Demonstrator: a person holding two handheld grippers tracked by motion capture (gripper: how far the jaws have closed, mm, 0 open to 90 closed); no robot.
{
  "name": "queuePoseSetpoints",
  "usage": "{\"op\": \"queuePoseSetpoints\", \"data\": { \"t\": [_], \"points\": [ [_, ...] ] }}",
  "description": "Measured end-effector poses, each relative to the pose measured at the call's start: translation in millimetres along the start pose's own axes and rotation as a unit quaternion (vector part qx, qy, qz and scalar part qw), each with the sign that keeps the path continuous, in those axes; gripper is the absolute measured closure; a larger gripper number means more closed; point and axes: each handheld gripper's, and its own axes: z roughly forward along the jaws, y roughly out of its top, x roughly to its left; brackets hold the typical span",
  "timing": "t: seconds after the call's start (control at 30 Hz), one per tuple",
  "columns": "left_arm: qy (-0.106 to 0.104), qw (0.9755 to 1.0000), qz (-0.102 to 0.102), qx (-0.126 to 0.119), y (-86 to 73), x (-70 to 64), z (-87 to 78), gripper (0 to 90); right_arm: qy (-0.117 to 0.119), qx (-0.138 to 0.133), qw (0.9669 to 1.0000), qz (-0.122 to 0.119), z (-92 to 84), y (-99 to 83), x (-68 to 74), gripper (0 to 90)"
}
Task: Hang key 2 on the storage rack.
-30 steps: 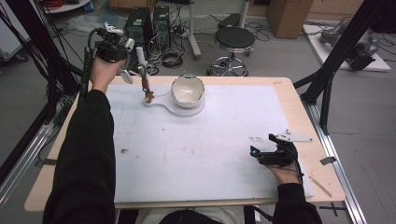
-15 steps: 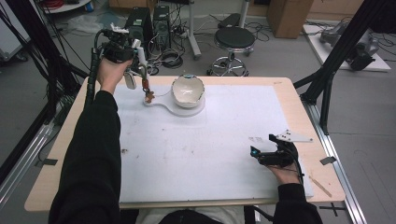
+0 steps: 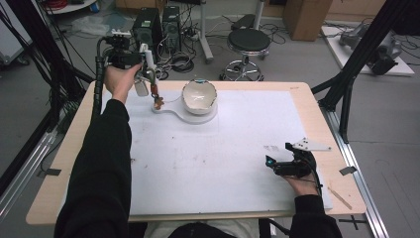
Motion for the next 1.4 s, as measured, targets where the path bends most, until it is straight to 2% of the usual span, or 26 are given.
{"op": "queuePoseSetpoints", "data": {
  "t": [0.07, 0.17, 0.2, 0.3, 0.4, 0.47, 0.6, 0.73, 0.93, 1.0, 1.07, 1.13, 1.27, 1.4],
  "points": [
    [-0.007, 1.0000, 0.002, 0.006, -1.6, 0.5, 1.0, 75.0, 0.000, 0.002, 1.0000, 0.003, -0.3, 0.0, 0.8, 0.4],
    [-0.006, 0.9999, 0.002, 0.008, -1.1, -0.1, -0.1, 73.9, 0.001, 0.003, 1.0000, 0.001, 0.2, 0.0, 0.4, 0.4],
    [-0.002, 1.0000, 0.000, 0.009, -0.7, 0.0, -0.6, 70.9, 0.001, 0.003, 1.0000, 0.000, 0.3, 0.0, 0.5, 0.4],
    [-0.006, 0.9998, -0.017, 0.011, 0.0, 4.8, -2.7, 60.5, 0.000, 0.003, 1.0000, -0.001, 0.6, -0.1, 0.5, 0.4],
    [0.005, 0.9996, -0.020, 0.019, -0.2, 10.8, -4.9, 51.3, -0.004, 0.004, 1.0000, 0.002, 0.1, 0.2, 0.4, 0.4],
    [0.001, 0.9995, -0.024, 0.022, -0.1, 13.8, -6.2, 44.2, -0.003, 0.001, 1.0000, 0.000, -0.2, 0.3, -0.2, 0.4],
    [0.008, 0.9997, -0.011, 0.022, 0.6, 13.7, -8.9, 37.9, -0.003, 0.001, 1.0000, 0.001, -0.2, 0.3, 0.2, 0.4],
    [-0.016, 0.9996, -0.004, 0.025, 0.6, 15.7, -11.9, 31.3, -0.005, 0.001, 1.0000, -0.001, -0.5, 0.4, 0.2, 0.4],
    [-0.002, 0.9997, -0.003, 0.024, -3.5, 22.5, -19.3, 18.2, -0.004, 0.002, 1.0000, 0.000, -0.7, 0.4, 0.3, 0.4],
    [0.001, 0.9994, 0.000, 0.034, -6.4, 25.6, -20.7, 12.2, -0.003, 0.001, 1.0000, 0.001, -1.1, 0.5, 0.4, 0.4],
    [-0.008, 0.9991, 0.002, 0.042, -10.4, 28.7, -21.9, 8.5, -0.003, 0.001, 1.0000, 0.002, -1.3, 0.5, 0.6, 0.4],
    [-0.016, 0.9986, 0.003, 0.050, -14.5, 30.8, -23.5, 6.9, -0.003, 0.001, 1.0000, 0.001, -1.3, 0.5, 1.2, 0.4],
    [-0.014, 0.9984, 0.017, 0.051, -22.8, 32.2, -28.2, 6.8, -0.004, 0.000, 1.0000, -0.001, -1.5, 1.2, 2.1, 0.4],
    [-0.018, 0.9982, 0.019, 0.054, -28.7, 34.6, -32.2, 6.9, -0.004, 0.000, 1.0000, -0.002, -1.8, 1.6, 3.0, 0.4]
  ]
}}
